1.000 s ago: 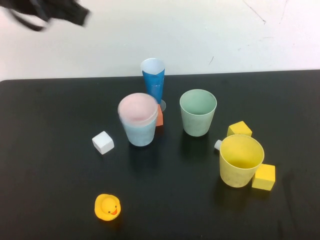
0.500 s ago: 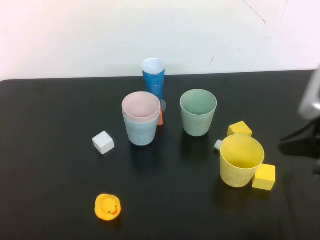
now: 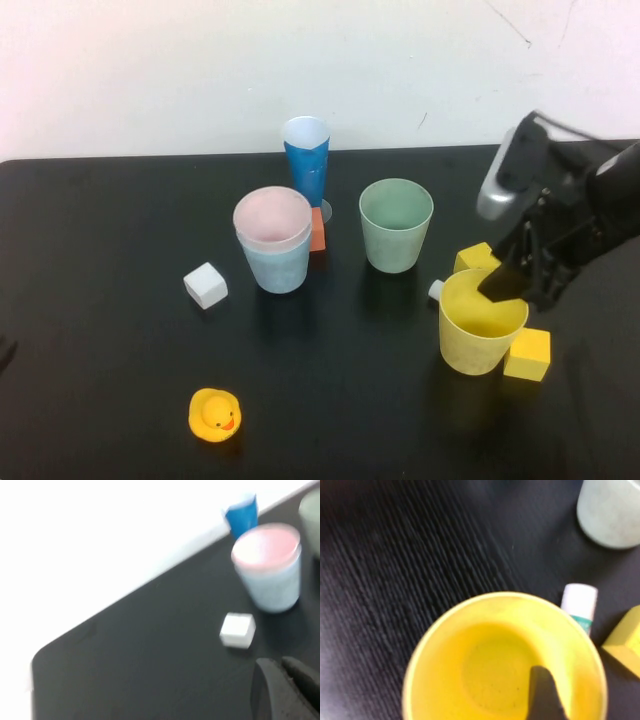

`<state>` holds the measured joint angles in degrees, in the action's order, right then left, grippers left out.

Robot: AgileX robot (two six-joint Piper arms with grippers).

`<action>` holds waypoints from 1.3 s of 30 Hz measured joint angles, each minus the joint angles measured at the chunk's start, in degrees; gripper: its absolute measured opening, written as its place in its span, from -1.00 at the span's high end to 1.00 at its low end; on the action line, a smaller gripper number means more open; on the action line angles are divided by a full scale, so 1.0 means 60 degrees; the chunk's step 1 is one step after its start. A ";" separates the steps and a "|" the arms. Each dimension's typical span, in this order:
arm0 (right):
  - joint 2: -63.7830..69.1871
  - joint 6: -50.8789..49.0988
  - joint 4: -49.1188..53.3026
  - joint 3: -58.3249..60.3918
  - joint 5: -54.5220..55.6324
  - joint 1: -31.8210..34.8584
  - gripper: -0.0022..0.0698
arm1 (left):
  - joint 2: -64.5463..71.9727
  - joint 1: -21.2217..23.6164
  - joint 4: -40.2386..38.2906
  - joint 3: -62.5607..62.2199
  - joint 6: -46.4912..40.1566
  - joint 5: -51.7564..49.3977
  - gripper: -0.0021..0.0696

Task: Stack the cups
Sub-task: Pick up the yellow cup, then place the yellow cup on the green cup

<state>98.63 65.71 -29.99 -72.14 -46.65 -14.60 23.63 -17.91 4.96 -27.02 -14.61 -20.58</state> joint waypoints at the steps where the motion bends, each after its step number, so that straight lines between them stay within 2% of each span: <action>1: 0.0208 0.0001 0.0014 -0.0069 0.0005 0.0000 -0.15 | 0.0000 0.0000 0.0175 0.0183 -0.0037 0.0129 0.94; 5: 0.1012 -0.0020 0.0168 -0.0291 0.0028 0.0000 0.06 | 0.0000 0.0000 0.0369 0.0932 -0.0018 0.1017 0.94; 7: 0.1179 -0.0020 0.0168 -0.0359 -0.0012 0.0000 0.29 | 0.0000 0.0000 0.0369 0.1283 -0.0004 0.1533 0.94; 9: 0.1247 -0.0020 0.0168 -0.0529 -0.0138 0.0000 0.62 | 0.0000 0.0000 0.0384 0.1559 -0.0004 0.1967 0.94; 12: 0.1247 0.0036 0.0168 -0.1218 -0.0587 0.0000 0.82 | 0.0000 0.0000 0.0407 0.1956 -0.0004 0.2598 0.94; 17: 0.1247 -0.0110 0.0094 -0.3321 -0.1320 0.0000 0.85 | 0.0000 0.0000 0.0427 0.2135 -0.0004 0.2901 0.94; 21: 0.1247 -0.0218 -0.0420 -0.4781 -0.1103 0.0000 0.85 | 0.0000 0.0000 0.0427 0.2135 0.0095 0.2969 0.94; 26: 0.1616 -0.0222 -0.0590 -0.5533 -0.0753 0.0000 0.85 | 0.0000 0.0000 0.0427 0.2143 0.0548 0.3239 0.94; 33: 0.2610 -0.0257 -0.0553 -0.5599 -0.0753 -0.0142 0.84 | 0.0000 0.0000 0.0559 0.2143 0.0570 0.3532 0.94; 36: 0.2833 -0.0257 -0.0533 -0.5599 -0.0753 -0.0266 0.74 | 0.0000 0.0000 0.0584 0.2143 0.0570 0.3549 0.94; 39: 0.2967 -0.0257 -0.0519 -0.5613 -0.0776 -0.0370 0.46 | 0.0000 0.0000 0.0584 0.2143 0.0570 0.3574 0.94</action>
<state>116.43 64.16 -33.10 -105.82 -51.31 -16.82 23.63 -17.91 8.46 -14.16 -11.19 0.86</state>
